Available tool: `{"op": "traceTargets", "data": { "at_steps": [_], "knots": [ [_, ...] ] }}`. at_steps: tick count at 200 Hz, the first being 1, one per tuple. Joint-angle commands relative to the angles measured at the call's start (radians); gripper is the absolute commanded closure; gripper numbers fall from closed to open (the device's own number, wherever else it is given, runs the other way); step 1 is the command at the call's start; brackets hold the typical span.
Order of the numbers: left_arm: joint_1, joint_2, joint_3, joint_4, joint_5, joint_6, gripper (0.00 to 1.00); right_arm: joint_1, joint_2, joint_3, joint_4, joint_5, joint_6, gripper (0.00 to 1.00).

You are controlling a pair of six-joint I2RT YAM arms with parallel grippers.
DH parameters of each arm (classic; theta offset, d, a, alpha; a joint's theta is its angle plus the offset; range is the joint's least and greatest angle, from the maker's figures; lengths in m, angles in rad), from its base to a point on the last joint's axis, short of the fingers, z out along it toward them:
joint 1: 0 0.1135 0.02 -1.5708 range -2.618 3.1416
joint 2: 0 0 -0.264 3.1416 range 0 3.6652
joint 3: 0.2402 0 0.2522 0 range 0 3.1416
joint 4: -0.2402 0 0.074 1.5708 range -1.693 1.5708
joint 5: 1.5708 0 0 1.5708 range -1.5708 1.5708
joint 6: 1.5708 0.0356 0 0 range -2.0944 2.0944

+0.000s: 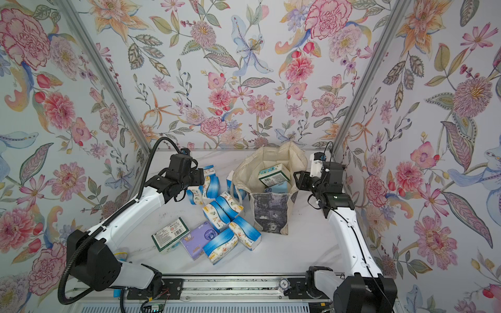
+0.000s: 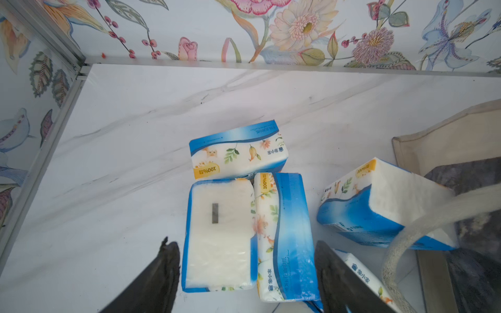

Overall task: Put tissues into the canvas bag
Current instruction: Pick up the pack of facial tissues from the center of the board.

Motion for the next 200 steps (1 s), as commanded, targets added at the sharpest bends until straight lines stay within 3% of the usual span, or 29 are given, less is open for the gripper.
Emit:
{"op": "traceTargets", "data": {
  "at_steps": [1, 86, 151, 200],
  "knots": [
    [0.031, 0.043, -0.026, 0.008, 0.090, -0.023, 0.19, 0.003, -0.019, -0.014, 0.006, -0.001, -0.008, 0.58],
    [0.089, 0.088, -0.066, 0.044, 0.159, 0.001, 0.17, 0.003, -0.014, -0.024, 0.019, -0.004, -0.005, 0.57],
    [0.095, 0.200, -0.045, 0.057, 0.175, 0.019, 0.16, 0.003, -0.008, -0.023, 0.024, -0.005, -0.003, 0.57],
    [0.095, 0.229, -0.016, 0.006, 0.118, 0.041, 0.25, 0.003, 0.000, -0.024, 0.024, -0.003, -0.003, 0.57]
  ]
}}
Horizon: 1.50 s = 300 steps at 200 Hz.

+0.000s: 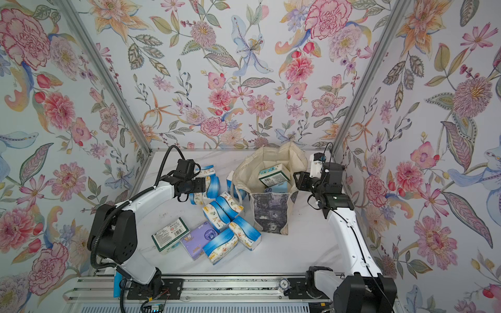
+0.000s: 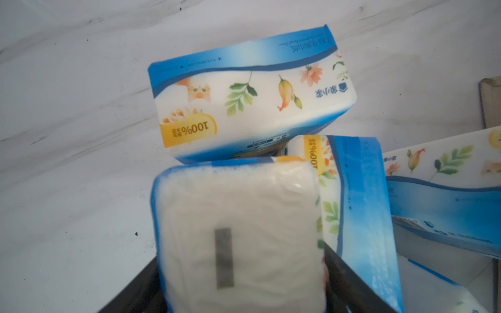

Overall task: Put tissues into the canvas bag
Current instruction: Pick up the pack of facial tissues from the center of the board, then place the pack of facial tissues in the canvas bag.

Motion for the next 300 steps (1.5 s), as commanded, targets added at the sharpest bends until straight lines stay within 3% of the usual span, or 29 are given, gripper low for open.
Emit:
{"op": "traceTargets", "data": {
  "at_steps": [1, 93, 130, 171, 246, 268, 300],
  "knots": [
    [0.007, 0.016, 0.029, -0.054, -0.024, 0.021, 0.25, 0.003, -0.001, -0.011, 0.009, -0.003, -0.003, 0.57],
    [0.005, -0.151, 0.062, -0.145, -0.105, 0.036, 0.42, 0.006, 0.005, -0.012, 0.017, -0.006, 0.003, 0.57],
    [-0.032, -0.269, 0.110, -0.126, -0.072, 0.025, 0.44, 0.008, 0.006, -0.012, 0.015, -0.006, 0.005, 0.57],
    [-0.139, -0.330, 0.248, -0.015, 0.022, 0.043, 0.44, 0.015, 0.007, -0.006, 0.006, -0.007, 0.006, 0.57],
    [-0.394, -0.082, 0.639, 0.127, 0.311, 0.118, 0.43, 0.026, -0.011, 0.007, -0.026, -0.002, -0.005, 0.57],
    [-0.440, 0.042, 0.774, 0.001, 0.279, 0.155, 0.43, 0.027, -0.015, 0.012, -0.033, 0.000, -0.011, 0.57],
    [-0.505, 0.255, 1.020, -0.320, 0.172, 0.240, 0.42, 0.025, -0.017, 0.012, -0.037, 0.001, -0.016, 0.57]
  ]
}}
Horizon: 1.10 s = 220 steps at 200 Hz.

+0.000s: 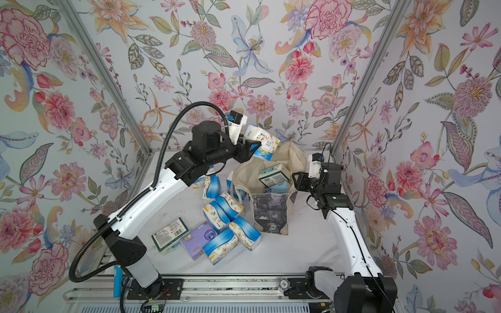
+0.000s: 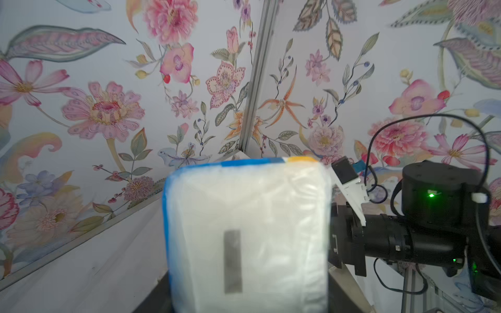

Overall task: Put tissues into the canvas bag
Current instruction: Place the pack of facial tissues in the canvas bag.

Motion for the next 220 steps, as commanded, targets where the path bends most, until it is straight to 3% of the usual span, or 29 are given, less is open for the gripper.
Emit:
{"op": "traceTargets", "data": {
  "at_steps": [1, 45, 133, 220],
  "knots": [
    [-0.041, 0.128, 0.149, -0.268, -0.060, 0.089, 0.42, 0.011, -0.017, 0.012, -0.029, 0.002, -0.016, 0.57],
    [-0.071, 0.338, 0.358, -0.527, -0.100, 0.154, 0.42, 0.011, -0.007, 0.005, -0.027, 0.000, -0.014, 0.57],
    [-0.079, 0.393, 0.240, -0.546, 0.042, 0.182, 0.41, 0.013, 0.000, -0.002, -0.018, -0.001, -0.006, 0.57],
    [-0.064, 0.298, 0.188, -0.370, 0.047, 0.160, 0.26, 0.014, -0.025, -0.013, -0.016, 0.005, -0.008, 0.53]
  ]
}}
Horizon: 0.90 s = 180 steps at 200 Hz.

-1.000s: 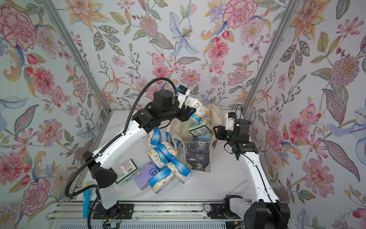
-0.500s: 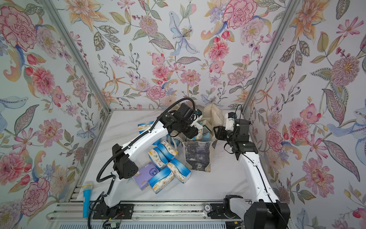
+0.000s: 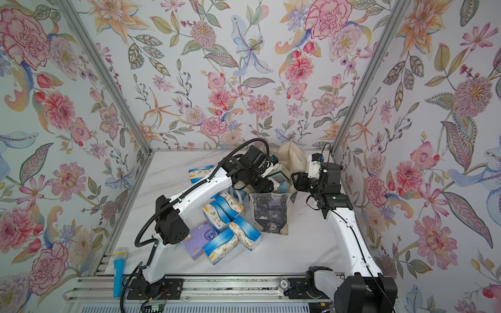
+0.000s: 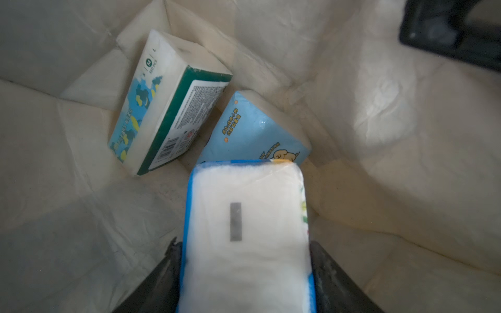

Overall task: Put tissues into the canvas bag
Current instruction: Place the pack of facial tissues in the canvas bag.

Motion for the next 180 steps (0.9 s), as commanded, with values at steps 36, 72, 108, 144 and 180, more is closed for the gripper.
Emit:
{"op": "traceTargets", "data": {
  "at_steps": [36, 72, 108, 144, 180],
  "knots": [
    [0.009, -0.140, -0.045, 0.162, 0.002, -0.034, 0.26, 0.009, -0.019, -0.014, -0.010, -0.002, -0.007, 0.53],
    [0.015, -0.178, -0.073, 0.240, 0.008, -0.047, 0.22, 0.009, -0.027, -0.014, -0.012, 0.000, -0.011, 0.51],
    [0.022, -0.178, -0.072, 0.239, -0.054, -0.068, 0.26, 0.008, -0.032, -0.018, -0.014, 0.004, -0.012, 0.50],
    [0.024, -0.291, -0.198, 0.257, -0.421, -0.097, 0.33, 0.008, -0.039, -0.012, -0.016, 0.003, -0.013, 0.50],
    [0.109, -0.473, -0.469, 0.297, -0.611, -0.174, 0.39, 0.006, -0.041, -0.008, -0.022, 0.010, -0.023, 0.50]
  ]
}}
